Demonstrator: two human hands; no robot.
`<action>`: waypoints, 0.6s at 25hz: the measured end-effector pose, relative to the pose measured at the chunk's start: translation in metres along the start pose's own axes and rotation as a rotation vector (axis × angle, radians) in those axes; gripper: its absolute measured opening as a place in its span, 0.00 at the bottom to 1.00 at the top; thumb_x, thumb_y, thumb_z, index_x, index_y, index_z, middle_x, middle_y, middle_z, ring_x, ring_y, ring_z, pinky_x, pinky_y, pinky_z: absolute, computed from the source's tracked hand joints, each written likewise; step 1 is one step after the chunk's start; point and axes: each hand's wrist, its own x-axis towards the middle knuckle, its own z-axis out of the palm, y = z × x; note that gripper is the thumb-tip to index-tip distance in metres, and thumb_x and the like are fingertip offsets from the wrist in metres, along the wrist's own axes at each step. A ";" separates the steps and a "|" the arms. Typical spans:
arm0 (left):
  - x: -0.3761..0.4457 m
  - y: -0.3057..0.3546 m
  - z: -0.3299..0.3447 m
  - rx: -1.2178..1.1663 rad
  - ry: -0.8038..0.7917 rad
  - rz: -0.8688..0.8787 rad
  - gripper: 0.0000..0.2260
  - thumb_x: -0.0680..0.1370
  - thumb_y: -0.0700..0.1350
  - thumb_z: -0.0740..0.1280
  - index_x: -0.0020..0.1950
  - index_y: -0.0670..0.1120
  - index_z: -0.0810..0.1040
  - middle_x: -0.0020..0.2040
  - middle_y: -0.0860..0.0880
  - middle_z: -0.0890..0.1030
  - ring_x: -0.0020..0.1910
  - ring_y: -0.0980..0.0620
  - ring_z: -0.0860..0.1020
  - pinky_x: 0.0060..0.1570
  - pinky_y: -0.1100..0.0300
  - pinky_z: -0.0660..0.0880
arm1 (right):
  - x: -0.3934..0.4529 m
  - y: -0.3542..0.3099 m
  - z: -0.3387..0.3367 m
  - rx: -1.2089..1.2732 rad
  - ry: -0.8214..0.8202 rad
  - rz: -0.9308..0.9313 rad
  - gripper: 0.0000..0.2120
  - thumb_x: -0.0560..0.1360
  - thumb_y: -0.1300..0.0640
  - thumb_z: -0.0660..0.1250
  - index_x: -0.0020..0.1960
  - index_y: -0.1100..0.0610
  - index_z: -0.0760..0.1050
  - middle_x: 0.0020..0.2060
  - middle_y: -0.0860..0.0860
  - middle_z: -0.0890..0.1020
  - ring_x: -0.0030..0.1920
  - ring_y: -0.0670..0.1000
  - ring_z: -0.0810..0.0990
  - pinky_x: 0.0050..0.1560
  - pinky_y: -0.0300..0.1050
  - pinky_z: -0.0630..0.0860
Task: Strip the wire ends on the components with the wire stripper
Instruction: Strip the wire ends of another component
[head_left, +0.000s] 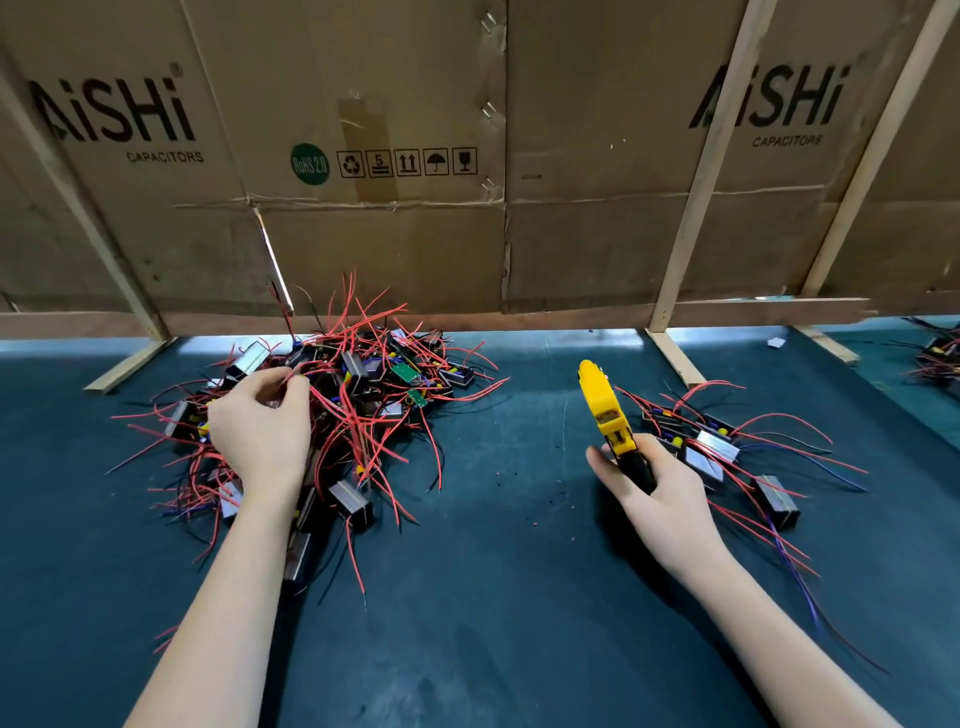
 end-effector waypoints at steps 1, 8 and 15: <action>0.000 0.005 -0.004 -0.086 0.020 -0.024 0.11 0.70 0.47 0.67 0.48 0.47 0.85 0.40 0.49 0.84 0.43 0.55 0.81 0.48 0.64 0.73 | 0.000 0.002 -0.001 0.017 0.006 0.001 0.23 0.65 0.29 0.66 0.42 0.49 0.76 0.38 0.49 0.80 0.41 0.48 0.75 0.44 0.39 0.70; 0.013 0.001 -0.029 -0.242 -0.102 -0.148 0.03 0.67 0.48 0.69 0.38 0.52 0.82 0.37 0.51 0.83 0.39 0.49 0.83 0.53 0.45 0.80 | 0.005 0.003 -0.005 0.112 0.097 0.058 0.14 0.71 0.41 0.69 0.41 0.52 0.77 0.37 0.47 0.80 0.40 0.48 0.75 0.40 0.30 0.68; 0.004 0.002 -0.023 0.018 -0.320 -0.119 0.13 0.71 0.49 0.76 0.48 0.46 0.76 0.42 0.46 0.83 0.39 0.47 0.83 0.52 0.45 0.80 | 0.003 -0.001 -0.007 0.099 0.117 0.025 0.13 0.73 0.45 0.70 0.41 0.55 0.76 0.38 0.58 0.79 0.41 0.54 0.73 0.38 0.33 0.67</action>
